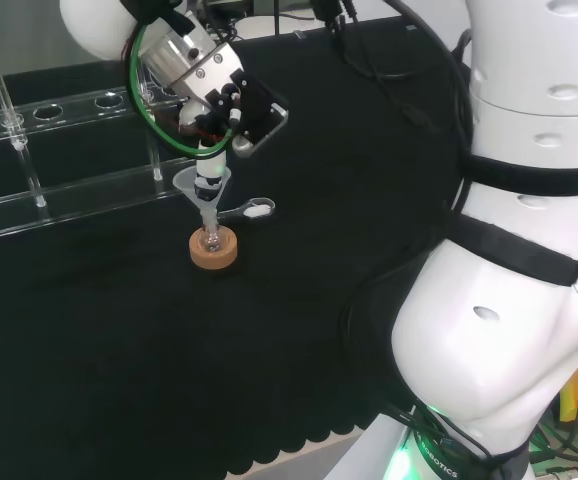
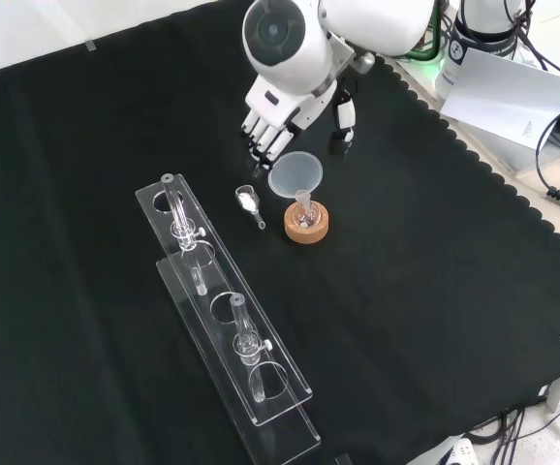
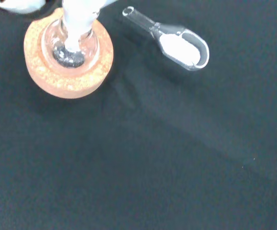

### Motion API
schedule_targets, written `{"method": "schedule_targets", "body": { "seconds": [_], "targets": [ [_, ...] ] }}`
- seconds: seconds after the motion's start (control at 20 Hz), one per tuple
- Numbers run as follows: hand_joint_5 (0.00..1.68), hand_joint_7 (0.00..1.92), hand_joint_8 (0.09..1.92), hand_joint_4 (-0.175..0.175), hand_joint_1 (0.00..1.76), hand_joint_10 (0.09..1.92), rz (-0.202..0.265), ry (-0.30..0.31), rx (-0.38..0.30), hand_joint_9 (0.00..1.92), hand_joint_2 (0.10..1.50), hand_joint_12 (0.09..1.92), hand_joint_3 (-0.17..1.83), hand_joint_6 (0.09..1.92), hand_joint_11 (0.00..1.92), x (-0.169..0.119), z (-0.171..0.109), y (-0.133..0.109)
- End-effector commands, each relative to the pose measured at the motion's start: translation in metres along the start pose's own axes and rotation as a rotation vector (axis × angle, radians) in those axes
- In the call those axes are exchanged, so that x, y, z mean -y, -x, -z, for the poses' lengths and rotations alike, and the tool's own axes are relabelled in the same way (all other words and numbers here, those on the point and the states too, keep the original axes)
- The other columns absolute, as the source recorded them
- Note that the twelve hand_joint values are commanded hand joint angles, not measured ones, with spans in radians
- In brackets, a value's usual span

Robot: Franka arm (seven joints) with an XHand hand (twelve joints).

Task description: Place the funnel on the round-bottom flask.

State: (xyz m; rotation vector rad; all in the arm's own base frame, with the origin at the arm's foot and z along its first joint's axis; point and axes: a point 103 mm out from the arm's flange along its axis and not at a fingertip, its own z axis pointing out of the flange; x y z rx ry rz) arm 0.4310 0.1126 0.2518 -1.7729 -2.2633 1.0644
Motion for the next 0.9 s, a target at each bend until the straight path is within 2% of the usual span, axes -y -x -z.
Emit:
{"method": "schedule_targets", "body": {
  "seconds": [0.05,0.4,0.7,0.9],
  "targets": [
    [0.07,0.01,0.58,-0.057,0.66,0.74,0.001,0.128,-0.058,0.27,0.65,1.36,0.43,0.09,0.28,0.024,0.007,0.026],
    [0.15,0.09,0.68,-0.059,0.66,0.73,-0.020,0.235,-0.172,0.35,0.68,1.36,0.41,0.09,0.29,0.046,-0.004,0.058],
    [0.39,0.36,0.68,-0.056,0.71,0.60,-0.056,0.324,-0.240,0.62,0.70,1.31,0.44,0.09,0.42,0.057,-0.025,0.085],
    [0.53,0.53,0.68,-0.051,0.75,0.55,-0.074,0.342,-0.284,0.76,0.70,1.28,0.47,0.09,0.49,0.057,-0.041,0.101]
  ]
}}
